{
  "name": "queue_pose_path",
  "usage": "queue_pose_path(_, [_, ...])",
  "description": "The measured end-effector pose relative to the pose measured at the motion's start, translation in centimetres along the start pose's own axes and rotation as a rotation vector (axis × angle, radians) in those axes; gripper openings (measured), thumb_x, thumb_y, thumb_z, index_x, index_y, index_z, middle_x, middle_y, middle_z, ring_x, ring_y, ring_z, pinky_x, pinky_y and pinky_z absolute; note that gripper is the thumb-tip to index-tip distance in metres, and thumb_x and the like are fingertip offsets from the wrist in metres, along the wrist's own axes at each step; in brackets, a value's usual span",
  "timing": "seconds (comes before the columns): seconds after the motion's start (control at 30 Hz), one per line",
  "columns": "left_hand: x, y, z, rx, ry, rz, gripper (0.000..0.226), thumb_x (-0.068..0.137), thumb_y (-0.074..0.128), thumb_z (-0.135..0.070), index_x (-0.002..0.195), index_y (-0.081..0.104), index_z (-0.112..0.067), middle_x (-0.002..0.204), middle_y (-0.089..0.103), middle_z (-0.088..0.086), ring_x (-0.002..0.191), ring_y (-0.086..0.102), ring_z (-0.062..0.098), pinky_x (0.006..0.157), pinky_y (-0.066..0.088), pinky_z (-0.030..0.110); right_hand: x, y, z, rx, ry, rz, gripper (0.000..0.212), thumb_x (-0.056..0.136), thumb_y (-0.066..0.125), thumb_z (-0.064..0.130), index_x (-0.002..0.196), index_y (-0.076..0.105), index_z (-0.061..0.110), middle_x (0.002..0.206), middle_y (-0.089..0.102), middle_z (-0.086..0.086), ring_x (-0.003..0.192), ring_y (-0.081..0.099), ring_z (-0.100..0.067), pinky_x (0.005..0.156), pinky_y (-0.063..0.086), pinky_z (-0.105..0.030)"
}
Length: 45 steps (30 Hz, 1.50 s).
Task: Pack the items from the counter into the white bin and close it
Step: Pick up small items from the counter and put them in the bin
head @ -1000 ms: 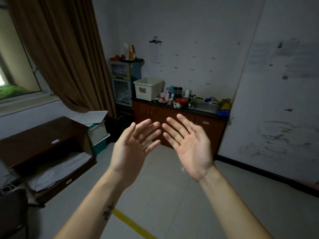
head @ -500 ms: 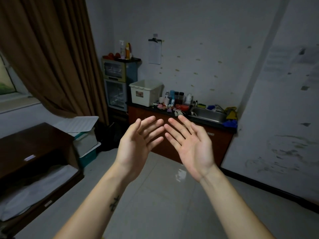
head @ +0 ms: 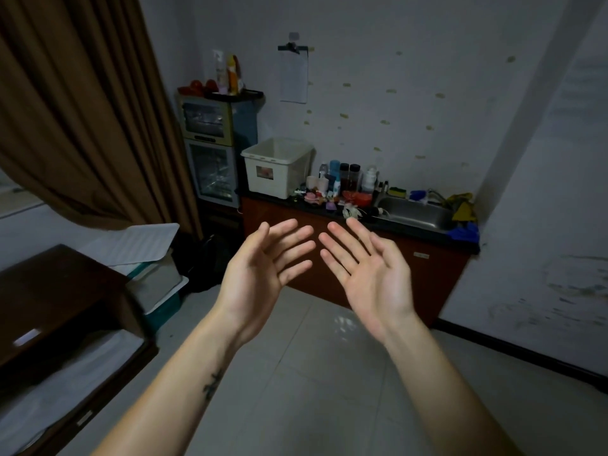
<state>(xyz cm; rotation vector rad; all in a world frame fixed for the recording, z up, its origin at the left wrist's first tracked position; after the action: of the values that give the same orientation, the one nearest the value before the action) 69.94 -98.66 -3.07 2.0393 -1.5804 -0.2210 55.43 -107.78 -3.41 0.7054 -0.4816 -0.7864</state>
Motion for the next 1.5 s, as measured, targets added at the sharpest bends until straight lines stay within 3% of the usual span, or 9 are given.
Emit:
queue_pose_path(0.33, [14.7, -5.3, 3.7, -0.005, -0.036, -0.021, 0.052, 0.100, 0.038, -0.044, 0.134, 0.051, -0.007, 0.133, 0.060, 0.014, 0.125, 0.056, 0.030, 0.101, 0.042, 0.046, 15.6, -6.2, -1.6, 0.016, 0.014, -0.007, 0.047, 0.097, 0.040, 0.028, 0.141, 0.045, 0.012, 0.136, 0.058, -0.015, 0.125, 0.057, -0.032, 0.103, 0.044, -0.043])
queue_pose_path(0.7, [37.3, -8.4, 6.4, 0.050, -0.059, -0.015, 0.049, 0.101, 0.034, -0.043, 0.127, 0.057, -0.009, 0.133, 0.060, 0.017, 0.125, 0.056, 0.031, 0.100, 0.042, 0.044, 38.5, -12.6, 0.9, -0.027, 0.032, 0.002, 0.047, 0.097, 0.042, 0.029, 0.141, 0.046, 0.013, 0.134, 0.061, -0.012, 0.124, 0.058, -0.026, 0.106, 0.041, -0.042])
queue_pose_path(0.97, [48.1, -11.8, 8.3, -0.121, -0.056, -0.065, 0.047, 0.099, 0.038, -0.042, 0.127, 0.055, -0.008, 0.134, 0.058, 0.018, 0.127, 0.054, 0.032, 0.105, 0.042, 0.045, 48.2, -17.1, 1.1, -0.019, 0.077, -0.001, 0.043, 0.097, 0.047, 0.029, 0.136, 0.051, 0.012, 0.136, 0.059, -0.014, 0.125, 0.057, -0.030, 0.105, 0.042, -0.044])
queue_pose_path(1.33, [62.4, -18.7, 12.9, -0.120, -0.154, -0.084, 0.046, 0.099, 0.035, -0.040, 0.124, 0.057, -0.008, 0.133, 0.059, 0.017, 0.126, 0.055, 0.031, 0.102, 0.044, 0.043, 61.7, -23.8, -1.6, -0.009, 0.116, -0.112, 0.048, 0.095, 0.048, 0.028, 0.140, 0.047, 0.012, 0.136, 0.059, -0.014, 0.125, 0.057, -0.031, 0.105, 0.042, -0.043])
queue_pose_path(1.5, [71.6, -22.6, 14.8, -0.058, -0.222, -0.072, 0.045, 0.102, 0.030, -0.037, 0.126, 0.055, -0.008, 0.131, 0.061, 0.016, 0.125, 0.055, 0.030, 0.102, 0.043, 0.043, 70.8, -25.8, -2.6, -0.026, 0.088, -0.176, 0.044, 0.099, 0.042, 0.028, 0.139, 0.046, 0.011, 0.126, 0.065, -0.014, 0.120, 0.061, -0.028, 0.097, 0.052, -0.037])
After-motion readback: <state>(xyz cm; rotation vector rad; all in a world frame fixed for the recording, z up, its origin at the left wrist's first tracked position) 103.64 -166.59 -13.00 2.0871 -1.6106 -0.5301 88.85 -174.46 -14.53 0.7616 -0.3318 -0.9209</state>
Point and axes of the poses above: each hand's wrist, its own x-axis towards the middle knuckle, its own y-axis out of the palm, z = x × y, the point moved 2 cm from there along x, towards the middle knuckle
